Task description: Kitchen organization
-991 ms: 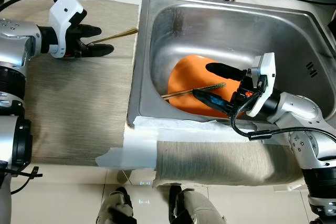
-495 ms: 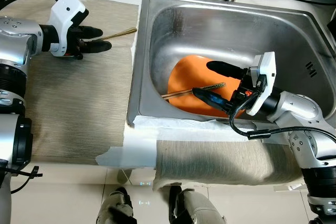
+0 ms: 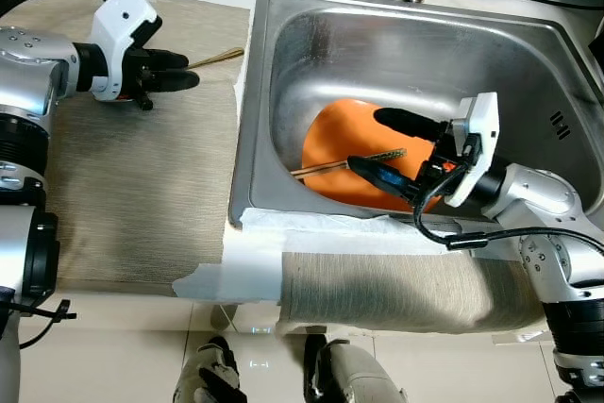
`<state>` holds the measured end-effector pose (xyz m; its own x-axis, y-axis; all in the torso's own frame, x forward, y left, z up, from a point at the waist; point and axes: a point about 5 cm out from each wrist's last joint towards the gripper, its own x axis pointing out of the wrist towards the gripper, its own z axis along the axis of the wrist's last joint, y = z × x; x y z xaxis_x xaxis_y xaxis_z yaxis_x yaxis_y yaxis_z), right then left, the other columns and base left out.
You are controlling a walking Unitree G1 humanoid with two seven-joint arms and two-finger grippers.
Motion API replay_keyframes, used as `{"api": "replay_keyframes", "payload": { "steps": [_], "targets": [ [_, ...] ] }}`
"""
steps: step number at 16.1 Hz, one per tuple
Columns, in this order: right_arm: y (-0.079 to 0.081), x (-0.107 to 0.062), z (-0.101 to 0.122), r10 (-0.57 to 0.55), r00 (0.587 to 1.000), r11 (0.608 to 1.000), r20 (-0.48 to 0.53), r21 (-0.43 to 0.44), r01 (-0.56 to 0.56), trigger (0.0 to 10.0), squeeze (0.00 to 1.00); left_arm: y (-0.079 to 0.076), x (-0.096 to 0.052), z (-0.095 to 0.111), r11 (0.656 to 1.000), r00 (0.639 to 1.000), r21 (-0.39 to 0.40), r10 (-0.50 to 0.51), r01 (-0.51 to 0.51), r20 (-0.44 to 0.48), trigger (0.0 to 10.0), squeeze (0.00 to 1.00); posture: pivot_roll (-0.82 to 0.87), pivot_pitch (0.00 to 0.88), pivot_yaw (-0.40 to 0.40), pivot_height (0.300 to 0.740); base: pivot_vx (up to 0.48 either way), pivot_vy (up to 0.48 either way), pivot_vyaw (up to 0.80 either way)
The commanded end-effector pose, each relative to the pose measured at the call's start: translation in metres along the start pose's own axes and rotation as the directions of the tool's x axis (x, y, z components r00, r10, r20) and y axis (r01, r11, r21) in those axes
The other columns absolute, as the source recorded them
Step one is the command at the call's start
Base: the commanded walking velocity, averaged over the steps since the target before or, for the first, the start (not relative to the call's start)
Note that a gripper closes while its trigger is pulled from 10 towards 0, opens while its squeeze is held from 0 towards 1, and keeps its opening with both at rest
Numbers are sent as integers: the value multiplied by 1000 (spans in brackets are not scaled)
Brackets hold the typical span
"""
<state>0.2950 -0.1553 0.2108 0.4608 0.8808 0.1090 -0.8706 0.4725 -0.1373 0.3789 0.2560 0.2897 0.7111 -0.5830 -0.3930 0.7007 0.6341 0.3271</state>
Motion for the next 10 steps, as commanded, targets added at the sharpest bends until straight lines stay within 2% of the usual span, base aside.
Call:
{"api": "replay_keyframes", "payload": {
  "steps": [1,4,6,10],
  "targets": [
    [-2,-4,2,-16,1000,1000,-1,-14,16,10000,0,0,-4,-3,1000,1000,-20,-11,11,-20,10000,1000,-155,225,-96,740,0,0,0],
    [-3,-5,2,-22,1000,1000,-1,-17,22,10000,0,2,-8,5,1000,1000,-9,-20,20,13,10000,1000,-154,224,-96,740,0,0,0],
    [-5,-5,3,-22,1000,1000,0,-21,22,10000,0,7,-12,15,1000,998,-5,21,-21,52,10000,1000,-154,224,-97,740,0,0,0],
    [-5,-5,3,-23,1000,999,1,-22,23,10000,0,9,-12,16,999,997,-10,44,-44,59,10000,1000,-158,224,-95,740,0,0,0]
  ]
}}
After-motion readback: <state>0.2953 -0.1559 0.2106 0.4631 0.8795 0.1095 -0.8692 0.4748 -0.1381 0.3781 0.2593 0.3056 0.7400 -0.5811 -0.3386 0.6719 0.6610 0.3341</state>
